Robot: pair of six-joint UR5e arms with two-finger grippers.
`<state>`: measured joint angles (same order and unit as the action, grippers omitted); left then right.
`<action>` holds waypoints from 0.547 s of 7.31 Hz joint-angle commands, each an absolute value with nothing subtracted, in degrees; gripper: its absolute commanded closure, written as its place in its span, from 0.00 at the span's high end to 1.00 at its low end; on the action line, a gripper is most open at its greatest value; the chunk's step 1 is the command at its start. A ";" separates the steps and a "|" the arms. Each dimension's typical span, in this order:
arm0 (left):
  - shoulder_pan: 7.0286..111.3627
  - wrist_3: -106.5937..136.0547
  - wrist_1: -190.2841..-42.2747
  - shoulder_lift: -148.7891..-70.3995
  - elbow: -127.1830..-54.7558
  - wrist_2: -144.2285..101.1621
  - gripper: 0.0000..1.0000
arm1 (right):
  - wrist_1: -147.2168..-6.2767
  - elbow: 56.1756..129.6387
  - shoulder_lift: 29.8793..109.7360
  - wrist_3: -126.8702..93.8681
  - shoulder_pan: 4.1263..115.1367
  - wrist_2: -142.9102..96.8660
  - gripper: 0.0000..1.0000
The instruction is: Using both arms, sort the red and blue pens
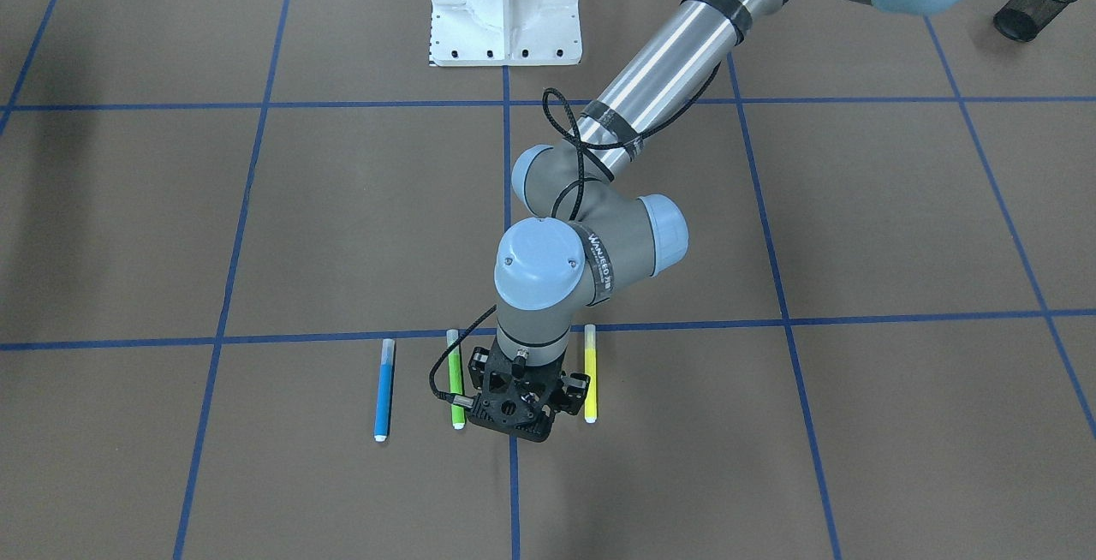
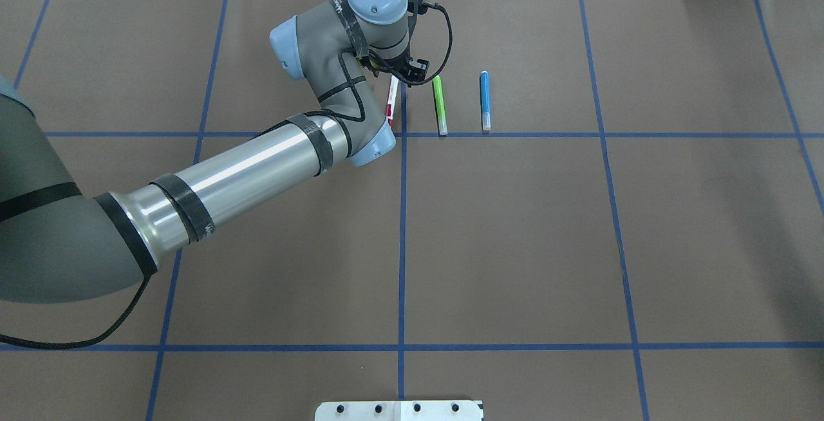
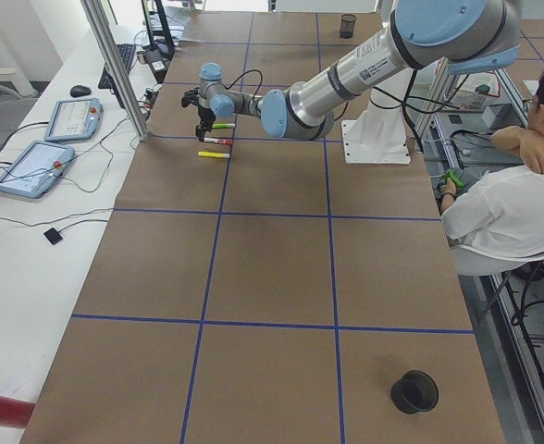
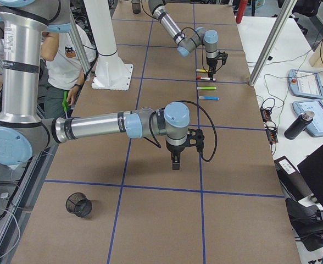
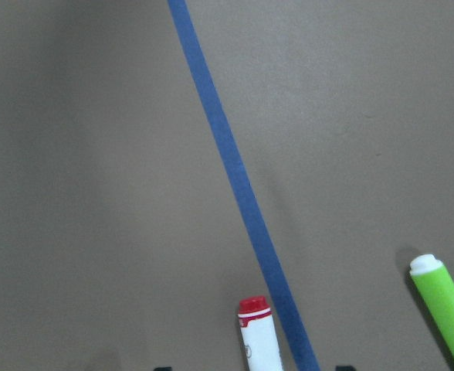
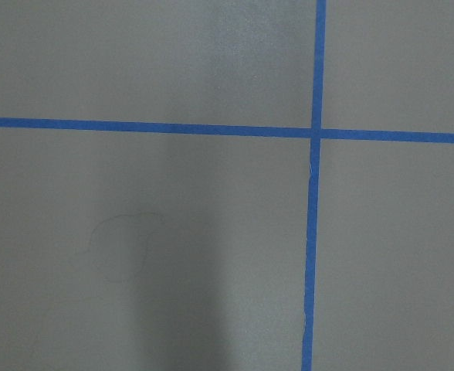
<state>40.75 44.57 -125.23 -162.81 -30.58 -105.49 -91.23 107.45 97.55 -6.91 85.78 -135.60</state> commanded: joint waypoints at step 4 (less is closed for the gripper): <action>39.73 46.22 -127.96 -163.04 -28.57 -102.48 0.67 | -91.23 107.40 97.56 -6.86 85.78 -135.53 1.00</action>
